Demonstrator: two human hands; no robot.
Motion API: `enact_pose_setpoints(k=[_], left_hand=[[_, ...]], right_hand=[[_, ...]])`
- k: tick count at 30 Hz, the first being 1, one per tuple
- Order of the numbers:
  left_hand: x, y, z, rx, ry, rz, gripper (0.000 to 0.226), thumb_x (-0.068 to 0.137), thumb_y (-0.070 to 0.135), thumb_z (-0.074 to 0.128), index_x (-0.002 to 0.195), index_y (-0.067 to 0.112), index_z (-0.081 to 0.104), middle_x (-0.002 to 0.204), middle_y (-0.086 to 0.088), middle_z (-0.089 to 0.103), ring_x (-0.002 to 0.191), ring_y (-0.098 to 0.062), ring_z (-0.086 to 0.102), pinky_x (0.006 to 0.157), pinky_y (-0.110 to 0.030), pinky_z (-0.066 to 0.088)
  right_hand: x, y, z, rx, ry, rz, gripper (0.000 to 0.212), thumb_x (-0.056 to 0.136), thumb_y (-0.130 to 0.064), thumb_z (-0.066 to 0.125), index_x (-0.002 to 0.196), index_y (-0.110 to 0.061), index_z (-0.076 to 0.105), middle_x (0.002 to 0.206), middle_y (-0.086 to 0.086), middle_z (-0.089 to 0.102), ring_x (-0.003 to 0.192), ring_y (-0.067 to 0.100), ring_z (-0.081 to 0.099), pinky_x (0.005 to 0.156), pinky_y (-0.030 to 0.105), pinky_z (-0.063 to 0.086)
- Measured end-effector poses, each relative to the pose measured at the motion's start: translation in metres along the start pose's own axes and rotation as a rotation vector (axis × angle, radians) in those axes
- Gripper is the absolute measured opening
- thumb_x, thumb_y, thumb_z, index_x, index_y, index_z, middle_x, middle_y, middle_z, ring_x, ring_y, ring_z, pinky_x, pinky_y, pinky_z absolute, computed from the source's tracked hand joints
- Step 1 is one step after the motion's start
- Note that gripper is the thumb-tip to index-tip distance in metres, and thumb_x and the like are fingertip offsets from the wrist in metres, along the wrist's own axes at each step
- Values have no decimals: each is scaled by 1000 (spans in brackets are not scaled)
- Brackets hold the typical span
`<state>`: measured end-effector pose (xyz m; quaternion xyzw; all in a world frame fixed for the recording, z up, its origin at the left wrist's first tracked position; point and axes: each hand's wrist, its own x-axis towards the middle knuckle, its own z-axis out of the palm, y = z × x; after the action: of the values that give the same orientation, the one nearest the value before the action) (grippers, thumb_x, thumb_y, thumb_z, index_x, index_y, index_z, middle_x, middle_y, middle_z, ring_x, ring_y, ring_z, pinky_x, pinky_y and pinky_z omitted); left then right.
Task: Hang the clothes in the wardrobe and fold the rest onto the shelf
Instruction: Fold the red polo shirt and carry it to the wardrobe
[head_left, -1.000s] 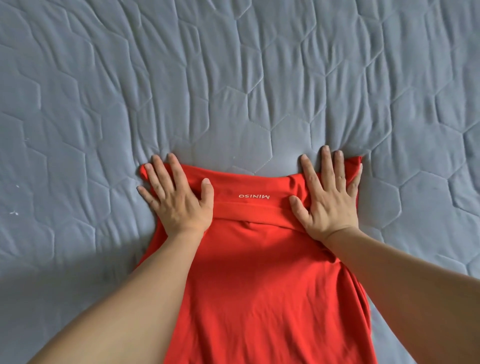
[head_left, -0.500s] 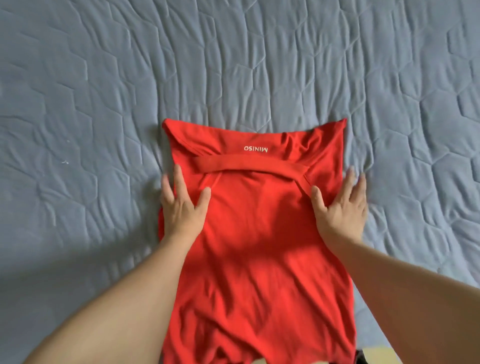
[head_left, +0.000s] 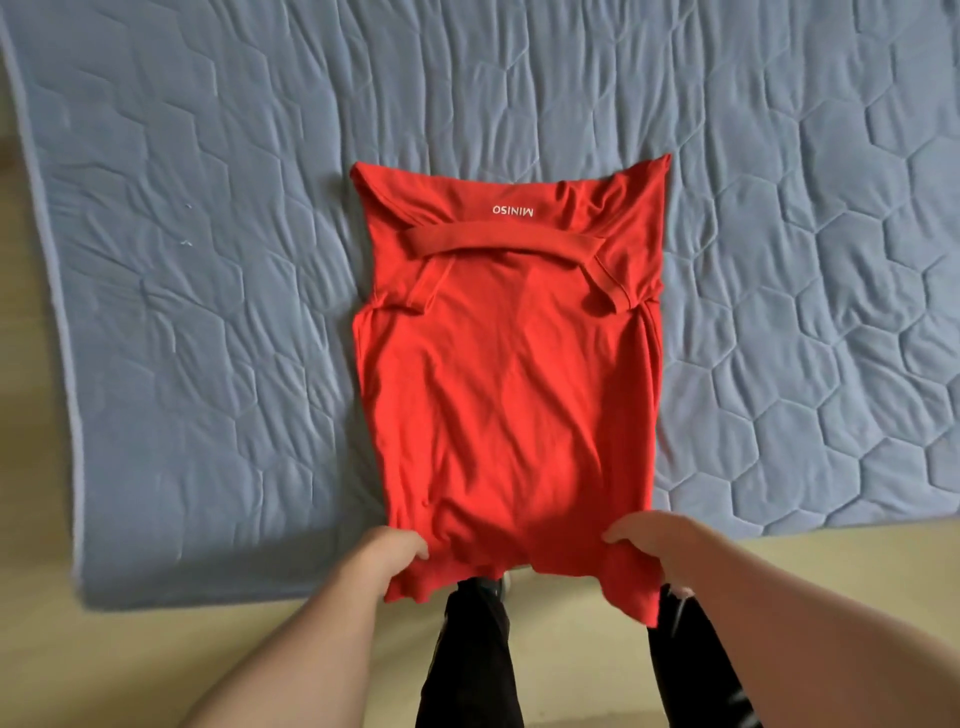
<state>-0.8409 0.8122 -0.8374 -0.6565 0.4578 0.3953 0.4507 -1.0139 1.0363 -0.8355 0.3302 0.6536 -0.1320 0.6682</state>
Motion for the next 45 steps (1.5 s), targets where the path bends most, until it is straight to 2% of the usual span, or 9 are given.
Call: enact_pose_setpoints(k=[4, 11, 19, 25, 29, 32, 38, 41, 45], left_hand=[[-35, 9, -28, -190, -65, -61, 22, 80, 10, 64, 101, 6, 59, 109, -17, 62, 87, -30, 59, 59, -32, 52], [-105, 49, -89, -569, 21, 77, 15, 91, 2, 58, 77, 4, 53, 72, -14, 51, 60, -21, 48, 25, -27, 42], [-134, 70, -133, 65, 187, -24, 29, 98, 3, 39, 71, -2, 47, 62, -12, 49, 48, -20, 42, 40, -27, 43], [-129, 129, -154, -724, -42, 83, 32, 100, 4, 32, 73, -2, 46, 35, -10, 49, 23, -12, 47, 25, -19, 40], [-120, 189, -172, -1042, -82, 331, 29, 99, 14, 36, 75, 7, 49, 55, -10, 61, 46, -16, 62, 44, -26, 53], [-101, 234, -180, -845, -108, 442, 25, 91, 45, 51, 87, 20, 51, 96, -5, 59, 89, -21, 59, 81, -39, 50], [2, 275, -158, -290, 370, 610, 95, 70, 45, 74, 148, 20, 26, 146, -9, 41, 129, -27, 45, 108, -42, 37], [31, 292, -146, -200, 679, 597, 81, 80, 53, 65, 144, 12, 38, 144, -16, 42, 132, -33, 41, 110, -45, 33], [40, 302, -151, -133, 878, 579, 36, 94, 34, 51, 117, 7, 59, 125, -19, 58, 119, -37, 50, 97, -42, 39]], right_hand=[[-47, -12, -21, 88, -51, 70, 15, 85, -14, 61, 95, -8, 53, 89, 14, 62, 71, 25, 58, 80, 40, 49], [-137, -57, -82, 568, 100, -89, 36, 93, -2, 34, 58, -8, 43, 24, 1, 32, 15, 8, 31, 27, 24, 43], [-164, -76, -126, 650, 102, -84, 29, 87, 5, 35, 62, -6, 44, 53, 4, 38, 31, 12, 28, 30, 8, 26], [-177, -131, -129, 1073, 79, -126, 27, 93, 2, 33, 68, -5, 40, 68, 5, 35, 53, 14, 33, 30, 14, 35], [-174, -195, -134, 1171, 76, -267, 19, 93, -4, 38, 76, -4, 46, 70, 9, 44, 54, 20, 44, 34, 27, 47], [-154, -240, -134, 814, 204, -444, 29, 96, -25, 30, 75, -12, 44, 75, 10, 50, 63, 22, 48, 61, 31, 44], [-59, -290, -123, 440, 433, -580, 26, 76, -28, 68, 93, -17, 52, 79, 5, 51, 63, 17, 49, 57, 25, 39], [-28, -297, -121, 293, 661, -477, 82, 62, -47, 74, 129, -11, 43, 126, 13, 47, 115, 31, 50, 97, 38, 43], [-15, -293, -133, 273, 793, -626, 39, 88, -34, 51, 116, -7, 55, 120, 17, 56, 107, 34, 55, 87, 36, 45]])
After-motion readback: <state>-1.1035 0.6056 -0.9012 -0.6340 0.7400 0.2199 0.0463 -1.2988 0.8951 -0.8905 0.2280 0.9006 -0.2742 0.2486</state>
